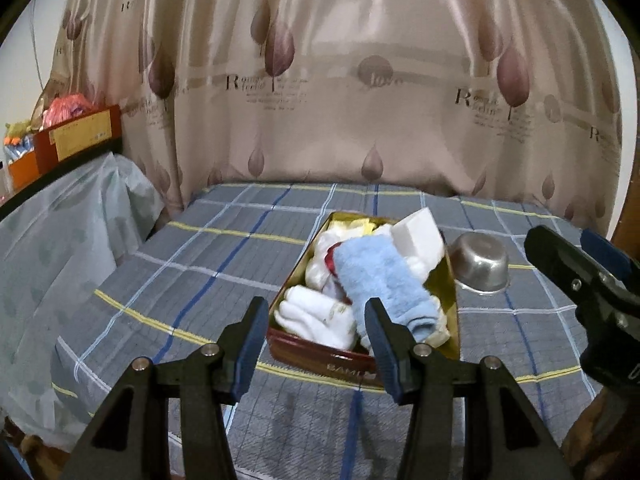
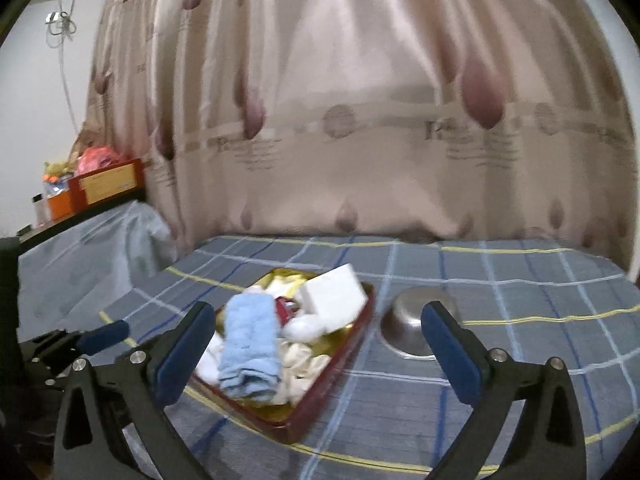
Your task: Organize soft objects
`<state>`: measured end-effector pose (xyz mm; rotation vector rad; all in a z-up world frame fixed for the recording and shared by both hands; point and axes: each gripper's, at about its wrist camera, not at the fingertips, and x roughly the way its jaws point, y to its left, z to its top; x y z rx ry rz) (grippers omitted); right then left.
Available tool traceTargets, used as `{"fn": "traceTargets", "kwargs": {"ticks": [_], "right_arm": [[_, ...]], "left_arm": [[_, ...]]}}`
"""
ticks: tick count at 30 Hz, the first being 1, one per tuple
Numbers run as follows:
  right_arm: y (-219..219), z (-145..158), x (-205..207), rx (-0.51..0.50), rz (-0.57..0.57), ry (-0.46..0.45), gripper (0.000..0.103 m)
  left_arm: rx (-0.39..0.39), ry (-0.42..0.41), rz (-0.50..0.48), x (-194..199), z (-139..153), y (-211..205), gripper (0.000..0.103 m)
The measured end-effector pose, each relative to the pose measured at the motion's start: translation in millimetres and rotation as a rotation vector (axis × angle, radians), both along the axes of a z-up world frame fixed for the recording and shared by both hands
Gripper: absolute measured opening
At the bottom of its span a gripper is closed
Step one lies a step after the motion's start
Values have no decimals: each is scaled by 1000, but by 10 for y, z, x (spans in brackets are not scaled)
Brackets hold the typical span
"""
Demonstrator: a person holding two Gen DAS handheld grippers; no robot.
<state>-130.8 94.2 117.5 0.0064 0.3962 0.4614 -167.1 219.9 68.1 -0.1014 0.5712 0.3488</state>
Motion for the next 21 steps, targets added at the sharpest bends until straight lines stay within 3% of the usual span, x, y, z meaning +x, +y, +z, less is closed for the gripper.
{"fn": "traceTargets", "kwargs": {"ticks": [7,21], "right_arm": [[-149,84,-139,-28,-46,-53,102],[-231,182,-294,-37,-53,-88,102]], "left_arm": [[28,-22,-16,-15,78,-130,60],[43,-39,-56,-48,81,-281,60]]}}
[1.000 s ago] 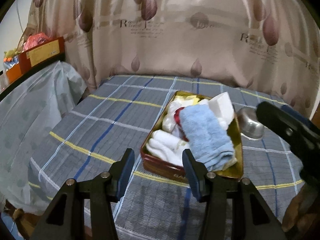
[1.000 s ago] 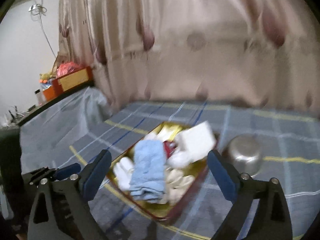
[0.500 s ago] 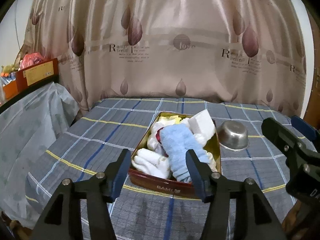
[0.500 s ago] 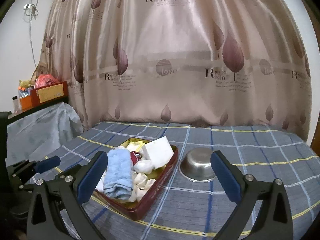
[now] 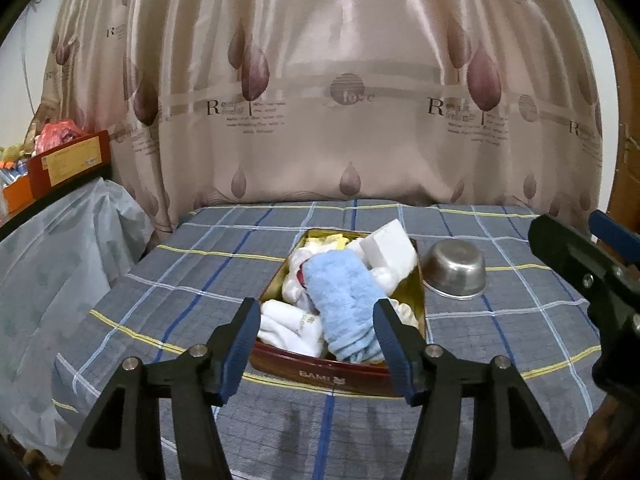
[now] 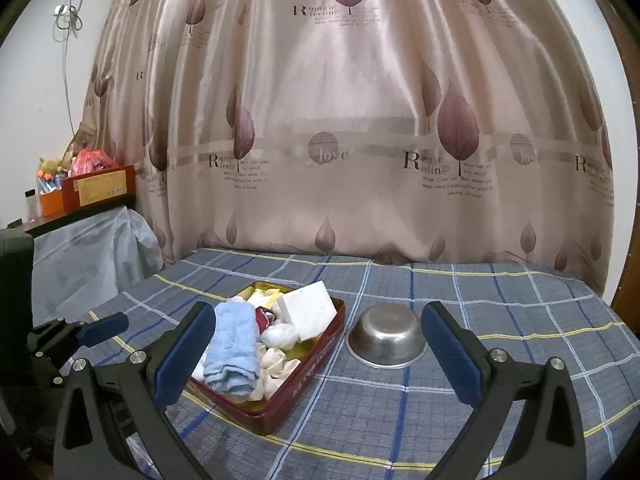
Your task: Organize soft objects
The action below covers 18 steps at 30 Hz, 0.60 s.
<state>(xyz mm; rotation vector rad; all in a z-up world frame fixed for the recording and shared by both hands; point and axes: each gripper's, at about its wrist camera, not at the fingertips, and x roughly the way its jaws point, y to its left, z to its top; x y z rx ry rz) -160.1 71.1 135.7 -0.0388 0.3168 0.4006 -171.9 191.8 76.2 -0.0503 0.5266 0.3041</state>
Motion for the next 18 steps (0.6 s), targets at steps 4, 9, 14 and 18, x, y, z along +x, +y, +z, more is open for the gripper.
{"fn": "traceTargets", "kwargs": {"ticks": [4,9,14,18], "right_arm": [[-21,11,-14,3,1,0,102],[-48,40,-45,10,6,-6,102],[-69,43,-80,14,0,-10,102],[-96,45,-92,22,-4,-8,102]], "left_arm": [[-36,-34,-34,-41,13,-13,60],[-12,-39,-24,-39,21,-65,60],[-21,-18,-27,-19,37,-80,60],[-19,-3,4,-8,49,-49,60]]}}
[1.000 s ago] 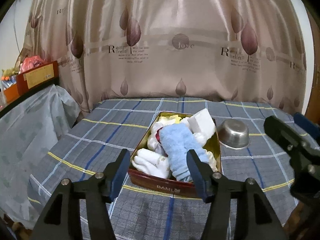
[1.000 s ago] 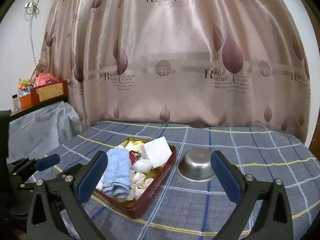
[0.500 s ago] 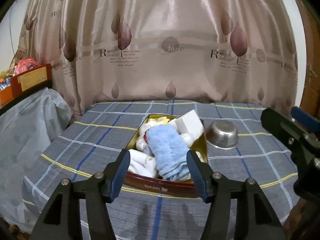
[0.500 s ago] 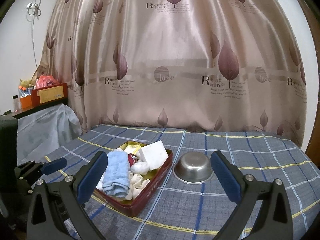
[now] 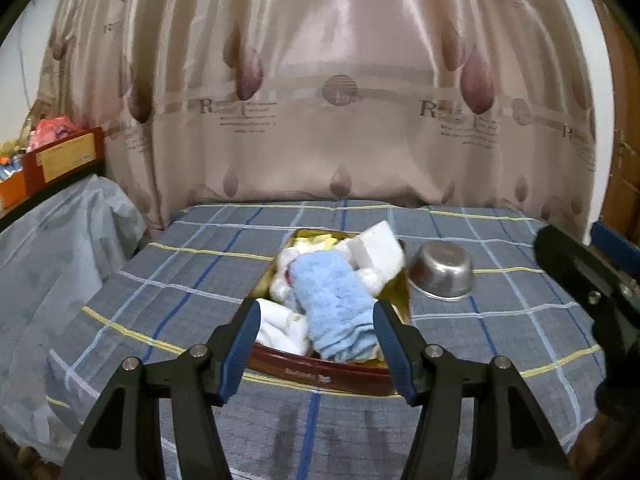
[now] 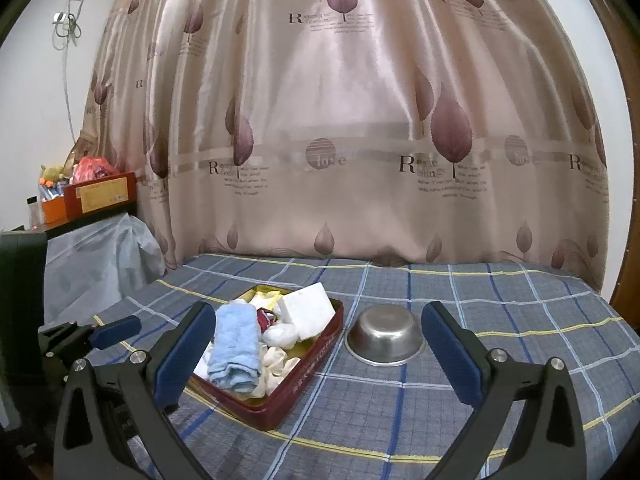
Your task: Organize soft objects
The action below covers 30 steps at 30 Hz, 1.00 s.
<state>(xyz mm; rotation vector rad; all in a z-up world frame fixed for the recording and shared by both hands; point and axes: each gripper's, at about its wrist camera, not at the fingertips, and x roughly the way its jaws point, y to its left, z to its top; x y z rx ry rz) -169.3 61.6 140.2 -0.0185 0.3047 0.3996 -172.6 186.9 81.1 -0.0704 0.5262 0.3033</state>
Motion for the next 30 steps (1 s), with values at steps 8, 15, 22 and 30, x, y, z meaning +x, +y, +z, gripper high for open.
{"fn": "traceTargets", "kwargs": {"ticks": [8,15,22,30], "right_arm": [[-11,-5,-12,-8,-2,2,102],[-12,-25,-5,-17,12,17,102],[-33,-19,-2,-7,10,24,102],[-18,-29,-22,-19,13,31,102]], "left_arm": [[-10,27,31,22,-28,48,60],[-24,36,50,12,-23,99,60],[-61,8,43,-47,54,150,61],[-54,11,28,-48,67,106,61]]}}
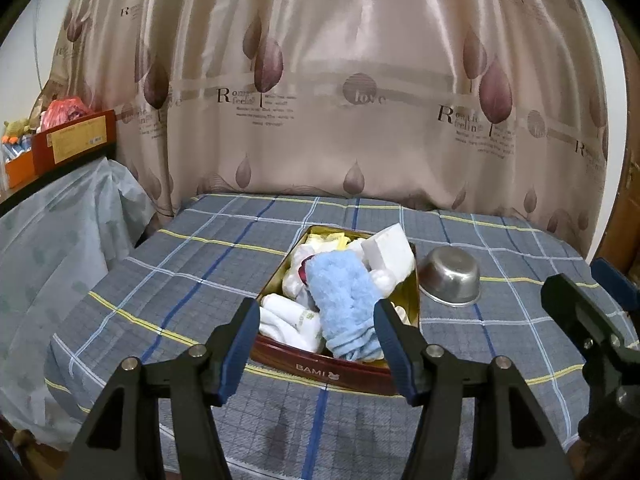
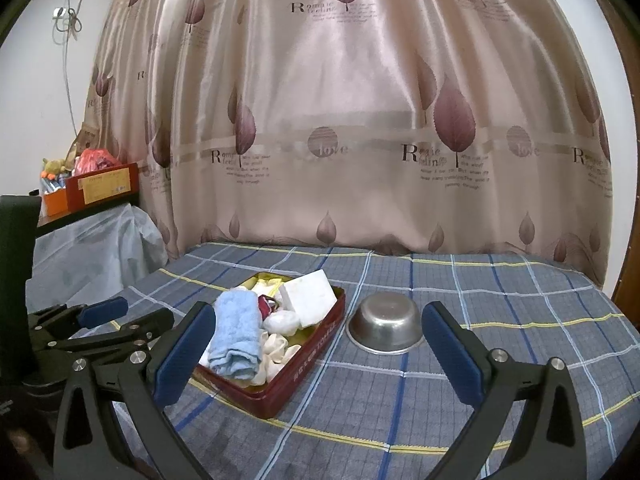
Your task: Organize soft objects
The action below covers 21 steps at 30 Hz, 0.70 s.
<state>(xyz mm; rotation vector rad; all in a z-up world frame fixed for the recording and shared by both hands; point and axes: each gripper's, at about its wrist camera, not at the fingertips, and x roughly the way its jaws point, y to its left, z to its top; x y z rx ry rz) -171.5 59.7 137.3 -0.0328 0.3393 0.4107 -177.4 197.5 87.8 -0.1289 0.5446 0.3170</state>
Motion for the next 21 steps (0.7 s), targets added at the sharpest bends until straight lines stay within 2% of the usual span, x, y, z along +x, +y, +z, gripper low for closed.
{"fn": "traceTargets", "kwargs": {"ticks": [21], "right_arm": [[67,-32,-80,-17,20,5,102]], "left_arm": [[-13,23,23,24,-27,34,61]]}}
